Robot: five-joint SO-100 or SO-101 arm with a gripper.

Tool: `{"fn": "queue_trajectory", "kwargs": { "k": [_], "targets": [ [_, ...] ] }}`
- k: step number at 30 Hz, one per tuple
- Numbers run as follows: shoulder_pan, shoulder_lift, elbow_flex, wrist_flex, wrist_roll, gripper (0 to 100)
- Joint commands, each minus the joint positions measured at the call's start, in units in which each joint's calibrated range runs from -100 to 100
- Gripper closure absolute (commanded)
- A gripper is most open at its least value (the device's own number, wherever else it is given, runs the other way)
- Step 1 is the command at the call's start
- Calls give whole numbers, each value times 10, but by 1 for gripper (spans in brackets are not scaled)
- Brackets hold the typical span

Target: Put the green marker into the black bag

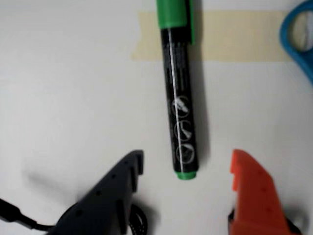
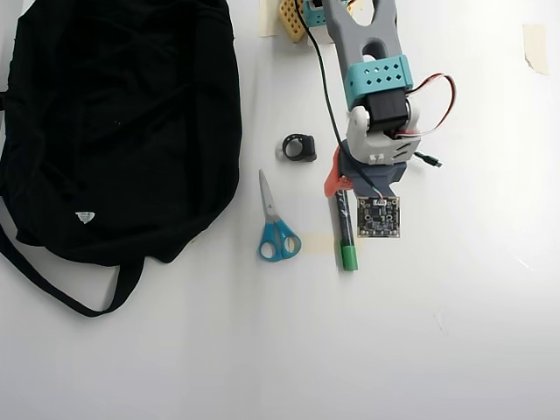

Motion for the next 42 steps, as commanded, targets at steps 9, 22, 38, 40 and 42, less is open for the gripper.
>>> {"fn": "queue_trajectory", "kwargs": {
  "k": [9, 22, 38, 40, 42],
  "targets": [
    [-12, 38, -35, -4, 5, 76],
    [-1, 96, -92, 4, 28, 76],
    [2, 142, -137, 4, 25, 76],
    [2, 145, -137, 4, 24, 76],
    [2, 147, -137, 4, 24, 76]
  ]
}}
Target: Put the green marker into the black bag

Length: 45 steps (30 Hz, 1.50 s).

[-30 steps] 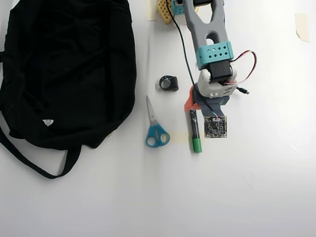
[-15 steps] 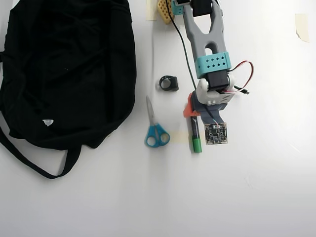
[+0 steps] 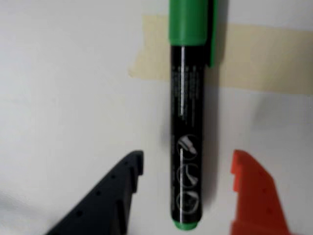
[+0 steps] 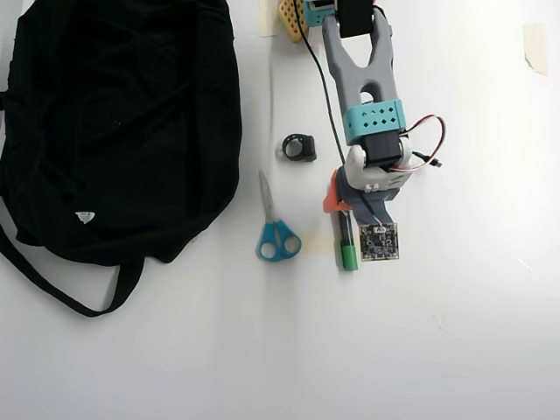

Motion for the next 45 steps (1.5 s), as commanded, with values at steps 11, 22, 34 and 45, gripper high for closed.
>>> {"fn": "queue_trajectory", "kwargs": {
  "k": [11, 22, 34, 45],
  "targets": [
    [0, 11, -30, 4, -4, 76],
    [0, 13, -22, 4, -4, 77],
    [0, 44, -30, 2, -5, 77],
    [0, 44, -30, 3, -5, 87]
  ]
}}
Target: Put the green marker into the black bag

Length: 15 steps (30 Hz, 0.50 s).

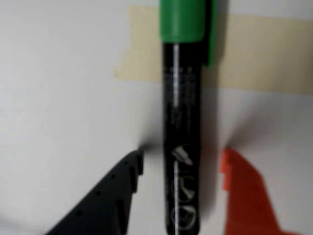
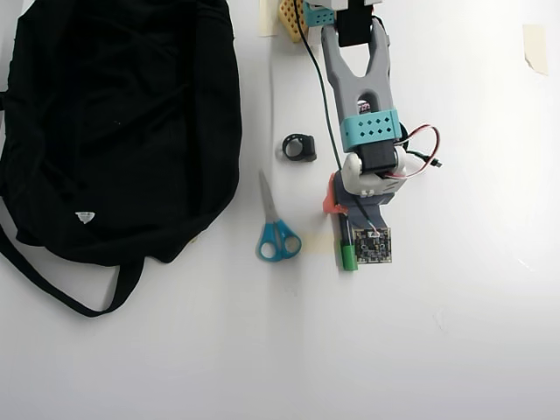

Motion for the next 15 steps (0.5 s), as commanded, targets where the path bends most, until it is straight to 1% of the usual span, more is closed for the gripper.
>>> {"fn": "queue_trajectory", "kwargs": {
  "k": [1, 5, 11, 15],
  "targets": [
    [-3, -1, -11, 3, -1, 89],
    [-3, -1, -11, 3, -1, 93],
    [-3, -1, -11, 3, -1, 94],
    [-3, -1, -11, 3, -1, 98]
  ]
}}
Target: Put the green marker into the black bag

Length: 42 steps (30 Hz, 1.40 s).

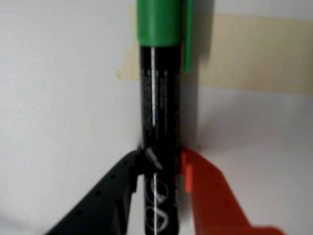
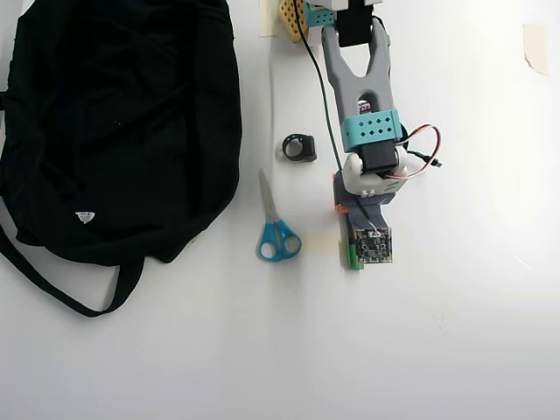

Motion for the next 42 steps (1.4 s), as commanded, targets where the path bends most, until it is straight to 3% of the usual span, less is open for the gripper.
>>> {"fn": "queue_trajectory", "kwargs": {
  "k": [1, 9, 27, 42],
  "targets": [
    [-2, -2, -11, 3, -1, 98],
    [-4, -14, -18, 11, -7, 98],
    [-11, -13, -230, 220, -7, 98],
    [-28, -16, -241, 246, -7, 98]
  ]
}}
